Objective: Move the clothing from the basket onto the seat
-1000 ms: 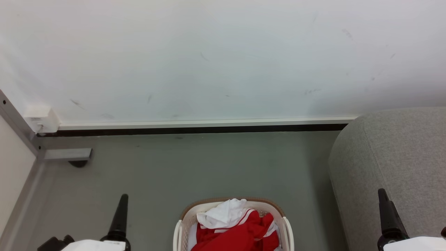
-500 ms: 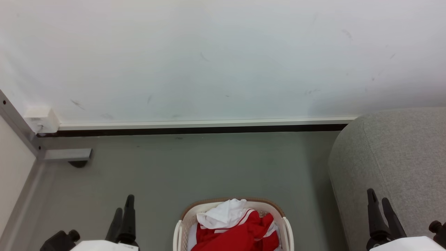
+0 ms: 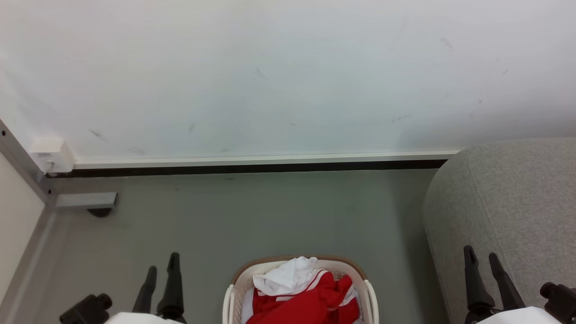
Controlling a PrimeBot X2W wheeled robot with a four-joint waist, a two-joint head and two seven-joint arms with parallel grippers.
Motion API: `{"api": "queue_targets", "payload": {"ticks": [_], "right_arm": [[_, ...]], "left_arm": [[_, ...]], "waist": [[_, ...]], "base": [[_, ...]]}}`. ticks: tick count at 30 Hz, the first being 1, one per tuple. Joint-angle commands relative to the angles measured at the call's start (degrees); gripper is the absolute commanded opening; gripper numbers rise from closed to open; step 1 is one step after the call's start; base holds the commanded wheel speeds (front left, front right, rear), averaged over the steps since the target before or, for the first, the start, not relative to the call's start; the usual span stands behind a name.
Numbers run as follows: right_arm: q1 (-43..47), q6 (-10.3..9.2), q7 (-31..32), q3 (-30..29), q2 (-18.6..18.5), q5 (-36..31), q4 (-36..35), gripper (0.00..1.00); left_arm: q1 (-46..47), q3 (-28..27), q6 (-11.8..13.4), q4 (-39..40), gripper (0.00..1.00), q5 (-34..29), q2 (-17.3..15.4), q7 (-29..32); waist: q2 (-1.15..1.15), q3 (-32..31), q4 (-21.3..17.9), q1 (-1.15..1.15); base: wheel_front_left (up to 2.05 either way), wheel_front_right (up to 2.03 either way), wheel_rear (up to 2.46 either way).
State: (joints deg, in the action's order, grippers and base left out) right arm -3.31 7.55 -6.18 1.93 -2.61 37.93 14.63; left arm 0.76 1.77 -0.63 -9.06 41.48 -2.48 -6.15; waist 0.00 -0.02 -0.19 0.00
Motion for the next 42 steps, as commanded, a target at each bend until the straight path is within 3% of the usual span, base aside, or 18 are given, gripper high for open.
{"api": "queue_targets", "payload": {"ticks": [1,19,42], "right_arm": [[-0.1,-0.05,-0.6,0.2,-0.6,-1.6,-0.4,1.00],[0.4,-0.07,-3.3,1.1,-0.6,-13.0,-0.1,1.00],[1.0,-0.09,-6.3,-0.3,-0.4,-22.3,0.9,1.00]], "left_arm": [[0.1,0.1,-0.1,0.8,1.00,-2.0,-0.4,-0.6],[-1.2,0.7,0.0,2.6,1.00,-15.3,-0.5,-3.4],[-3.6,1.0,-1.1,3.2,1.00,-28.0,-0.6,-6.3]], "waist": [[0.00,0.0,0.0,0.00],[0.00,0.4,-0.1,0.00],[0.00,0.2,-0.9,0.00]], "base": [[0.00,0.00,0.00],[0.00,0.00,0.00],[0.00,0.00,0.00]]}}
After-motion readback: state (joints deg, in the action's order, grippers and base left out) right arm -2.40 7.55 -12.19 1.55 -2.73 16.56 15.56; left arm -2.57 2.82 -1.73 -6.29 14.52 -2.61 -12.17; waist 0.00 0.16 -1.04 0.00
